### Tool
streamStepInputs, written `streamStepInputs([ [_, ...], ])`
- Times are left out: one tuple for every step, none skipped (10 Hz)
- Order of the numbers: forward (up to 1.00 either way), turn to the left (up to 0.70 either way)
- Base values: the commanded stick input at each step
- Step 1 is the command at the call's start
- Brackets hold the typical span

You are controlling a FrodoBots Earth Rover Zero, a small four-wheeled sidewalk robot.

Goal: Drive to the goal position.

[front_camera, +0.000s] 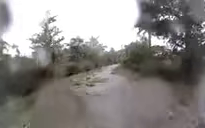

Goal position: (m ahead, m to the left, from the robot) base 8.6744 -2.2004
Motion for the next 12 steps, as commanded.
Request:
streamStepInputs([
  [0.85, 0.00],
  [0.85, 0.00],
  [0.85, 0.00],
  [0.85, 0.00],
  [0.85, 0.00],
  [0.85, 0.00],
  [0.85, 0.00],
  [0.85, 0.00],
  [0.85, 0.00],
  [0.85, 0.00],
  [0.85, 0.00],
  [0.85, 0.00],
])
